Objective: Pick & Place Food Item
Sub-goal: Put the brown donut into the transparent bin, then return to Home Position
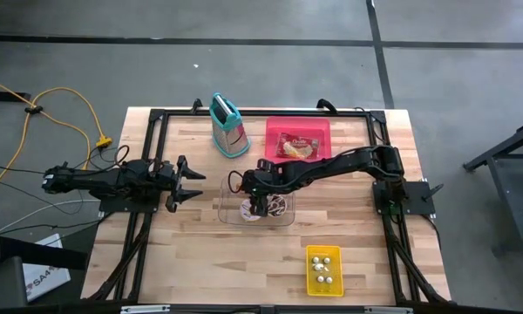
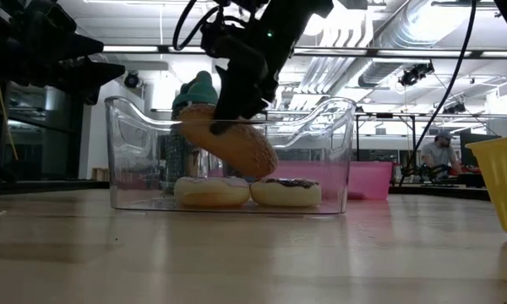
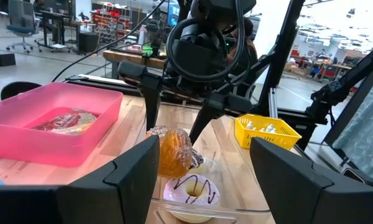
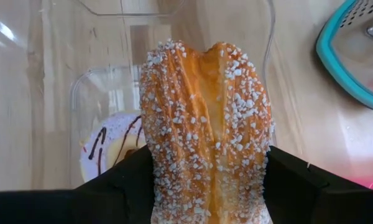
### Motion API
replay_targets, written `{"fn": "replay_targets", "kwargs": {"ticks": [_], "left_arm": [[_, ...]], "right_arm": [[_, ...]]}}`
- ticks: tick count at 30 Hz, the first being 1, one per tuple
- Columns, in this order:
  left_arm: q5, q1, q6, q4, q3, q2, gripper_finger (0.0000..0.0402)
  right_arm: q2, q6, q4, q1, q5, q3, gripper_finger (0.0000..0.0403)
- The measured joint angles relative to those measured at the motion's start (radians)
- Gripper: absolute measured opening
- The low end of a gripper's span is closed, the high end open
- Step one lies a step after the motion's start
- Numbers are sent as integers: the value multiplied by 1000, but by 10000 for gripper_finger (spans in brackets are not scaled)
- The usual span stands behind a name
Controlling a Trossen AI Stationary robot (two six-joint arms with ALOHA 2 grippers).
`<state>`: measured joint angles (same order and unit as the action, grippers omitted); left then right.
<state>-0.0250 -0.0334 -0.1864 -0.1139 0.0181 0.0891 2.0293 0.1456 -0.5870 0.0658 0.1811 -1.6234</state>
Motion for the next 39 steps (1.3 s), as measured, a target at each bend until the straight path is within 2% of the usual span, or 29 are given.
{"fn": "replay_targets", "kwargs": {"ticks": [4, 13, 23, 33, 39], "left_arm": [[0, 0, 0, 0, 0, 0, 246], [0, 0, 0, 0, 0, 0, 246], [0, 0, 0, 0, 0, 0, 246], [0, 0, 0, 0, 0, 0, 246], [0, 0, 0, 0, 0, 0, 246]], "right_arm": [[0, -19, 0, 0, -1, 0, 239], [0, -16, 8, -2, -1, 0, 294], [-1, -18, 47, -3, -1, 0, 298], [-2, -18, 52, -3, -1, 0, 326], [-2, -18, 53, -3, -1, 0, 330]]}}
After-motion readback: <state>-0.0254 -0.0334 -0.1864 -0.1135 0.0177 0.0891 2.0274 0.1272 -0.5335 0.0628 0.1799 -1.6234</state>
